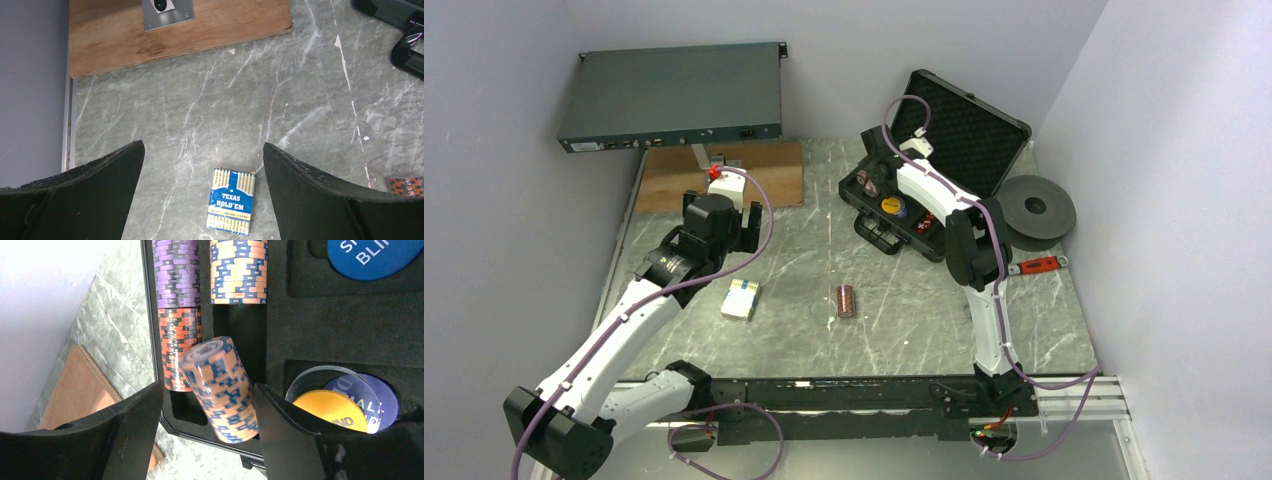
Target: Pack up texas hold em set
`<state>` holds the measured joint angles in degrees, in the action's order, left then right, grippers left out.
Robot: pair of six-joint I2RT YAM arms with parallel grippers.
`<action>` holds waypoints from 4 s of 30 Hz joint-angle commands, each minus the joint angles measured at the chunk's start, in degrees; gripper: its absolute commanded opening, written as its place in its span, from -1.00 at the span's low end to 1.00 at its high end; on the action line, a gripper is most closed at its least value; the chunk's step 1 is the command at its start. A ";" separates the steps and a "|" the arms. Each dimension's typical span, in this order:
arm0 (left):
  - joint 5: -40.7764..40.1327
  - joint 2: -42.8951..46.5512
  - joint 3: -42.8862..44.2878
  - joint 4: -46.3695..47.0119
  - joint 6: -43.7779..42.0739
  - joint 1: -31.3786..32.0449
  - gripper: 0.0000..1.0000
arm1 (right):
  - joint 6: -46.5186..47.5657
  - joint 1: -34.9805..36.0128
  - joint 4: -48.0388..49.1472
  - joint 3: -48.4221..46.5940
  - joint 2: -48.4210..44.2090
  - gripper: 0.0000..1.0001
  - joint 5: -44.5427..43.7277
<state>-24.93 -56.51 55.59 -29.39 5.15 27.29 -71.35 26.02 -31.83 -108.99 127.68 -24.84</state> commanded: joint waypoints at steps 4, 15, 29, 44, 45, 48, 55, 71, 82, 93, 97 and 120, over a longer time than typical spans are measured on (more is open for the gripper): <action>-0.59 0.79 0.57 0.70 0.21 -0.20 0.89 | 0.57 -0.27 2.71 -1.05 -0.94 0.41 0.02; -0.82 0.95 0.54 0.72 0.08 -0.21 0.89 | 2.27 0.70 6.44 5.57 -7.10 0.34 -1.12; -0.98 0.67 0.40 0.56 -0.14 -0.21 0.89 | 10.97 2.93 17.24 16.25 -19.07 0.35 -5.44; 3.05 -4.73 1.80 -9.28 7.13 -0.19 0.94 | 25.00 3.03 37.87 29.39 -26.42 0.35 6.49; 4.05 -4.75 1.37 -10.14 8.11 -0.15 0.94 | 25.52 2.99 38.24 29.75 -26.56 0.35 6.79; 5.72 -4.38 -0.61 -12.30 11.23 -0.22 0.93 | 26.81 2.94 39.47 30.85 -27.27 0.36 7.35; 6.48 -4.29 -4.48 -15.26 16.66 -0.47 0.97 | 27.43 1.24 44.82 33.72 -28.13 0.36 14.57; 13.11 -12.17 -10.51 -11.06 21.52 -6.54 0.99 | 21.36 -5.43 53.37 37.49 -26.34 0.30 34.85; 16.55 -19.07 -11.87 -7.52 23.05 -9.41 0.99 | 20.29 -7.84 58.05 39.29 -25.40 0.28 41.43; 21.02 -21.83 -14.52 -2.31 23.21 -10.06 0.72 | 19.50 -8.97 58.64 39.16 -24.43 0.27 44.12; 23.58 -22.85 -13.83 -0.91 24.49 -10.06 0.48 | 19.47 -9.06 58.56 38.90 -24.13 0.26 44.62; 33.95 -45.84 13.42 5.37 39.96 -2.29 -0.01 | 21.96 -10.28 54.66 38.11 -24.78 0.26 44.67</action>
<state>4.58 -98.32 62.52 -26.83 41.78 24.18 -51.00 16.47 22.70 -69.38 103.48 19.64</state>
